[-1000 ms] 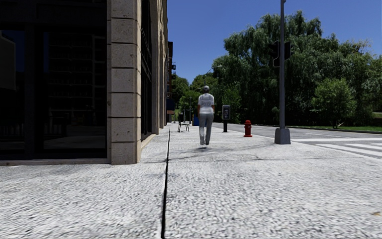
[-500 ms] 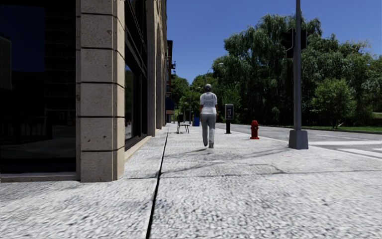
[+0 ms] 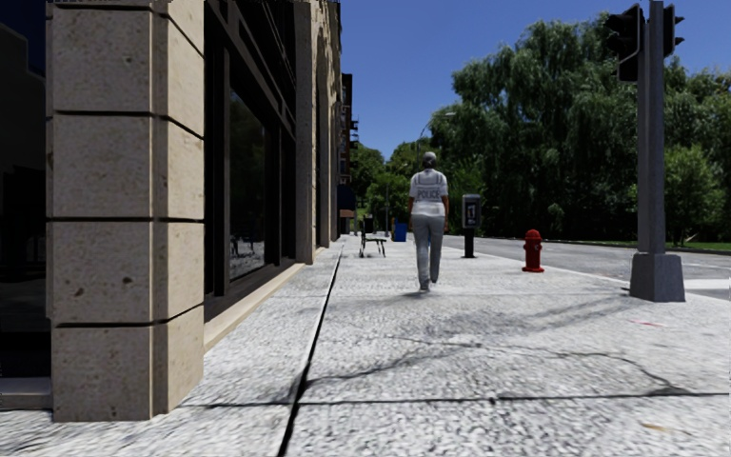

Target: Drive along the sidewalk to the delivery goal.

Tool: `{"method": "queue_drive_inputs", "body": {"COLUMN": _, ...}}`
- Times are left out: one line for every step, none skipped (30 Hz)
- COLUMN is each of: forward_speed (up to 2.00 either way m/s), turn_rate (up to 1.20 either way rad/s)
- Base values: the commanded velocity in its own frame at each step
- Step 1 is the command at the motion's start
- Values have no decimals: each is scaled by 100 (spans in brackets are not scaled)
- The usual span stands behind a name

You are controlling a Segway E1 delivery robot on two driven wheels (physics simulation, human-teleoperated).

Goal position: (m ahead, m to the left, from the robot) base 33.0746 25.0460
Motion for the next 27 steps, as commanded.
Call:
{"method": "queue_drive_inputs", "body": {"forward_speed": 200, "turn_rate": 40}}
{"method": "queue_drive_inputs", "body": {"forward_speed": 200, "turn_rate": 40}}
{"method": "queue_drive_inputs", "body": {"forward_speed": 200, "turn_rate": 40}}
{"method": "queue_drive_inputs", "body": {"forward_speed": 200, "turn_rate": 40}}
{"method": "queue_drive_inputs", "body": {"forward_speed": 200, "turn_rate": 38}}
{"method": "queue_drive_inputs", "body": {"forward_speed": 200, "turn_rate": 0}}
{"method": "queue_drive_inputs", "body": {"forward_speed": 200, "turn_rate": 0}}
{"method": "queue_drive_inputs", "body": {"forward_speed": 200, "turn_rate": 0}}
{"method": "queue_drive_inputs", "body": {"forward_speed": 200, "turn_rate": 0}}
{"method": "queue_drive_inputs", "body": {"forward_speed": 200, "turn_rate": 0}}
{"method": "queue_drive_inputs", "body": {"forward_speed": 200, "turn_rate": 0}}
{"method": "queue_drive_inputs", "body": {"forward_speed": 200, "turn_rate": 0}}
{"method": "queue_drive_inputs", "body": {"forward_speed": 200, "turn_rate": 0}}
{"method": "queue_drive_inputs", "body": {"forward_speed": 200, "turn_rate": 0}}
{"method": "queue_drive_inputs", "body": {"forward_speed": 200, "turn_rate": 0}}
{"method": "queue_drive_inputs", "body": {"forward_speed": 200, "turn_rate": 0}}
{"method": "queue_drive_inputs", "body": {"forward_speed": 200, "turn_rate": 0}}
{"method": "queue_drive_inputs", "body": {"forward_speed": 200, "turn_rate": 0}}
{"method": "queue_drive_inputs", "body": {"forward_speed": 200, "turn_rate": 0}}
{"method": "queue_drive_inputs", "body": {"forward_speed": 200, "turn_rate": 0}}
{"method": "queue_drive_inputs", "body": {"forward_speed": 200, "turn_rate": 0}}
{"method": "queue_drive_inputs", "body": {"forward_speed": 200, "turn_rate": 0}}
{"method": "queue_drive_inputs", "body": {"forward_speed": 200, "turn_rate": 0}}
{"method": "queue_drive_inputs", "body": {"forward_speed": 200, "turn_rate": 0}}
{"method": "queue_drive_inputs", "body": {"forward_speed": 200, "turn_rate": 0}}
{"method": "queue_drive_inputs", "body": {"forward_speed": 200, "turn_rate": 0}}
{"method": "queue_drive_inputs", "body": {"forward_speed": 200, "turn_rate": 0}}
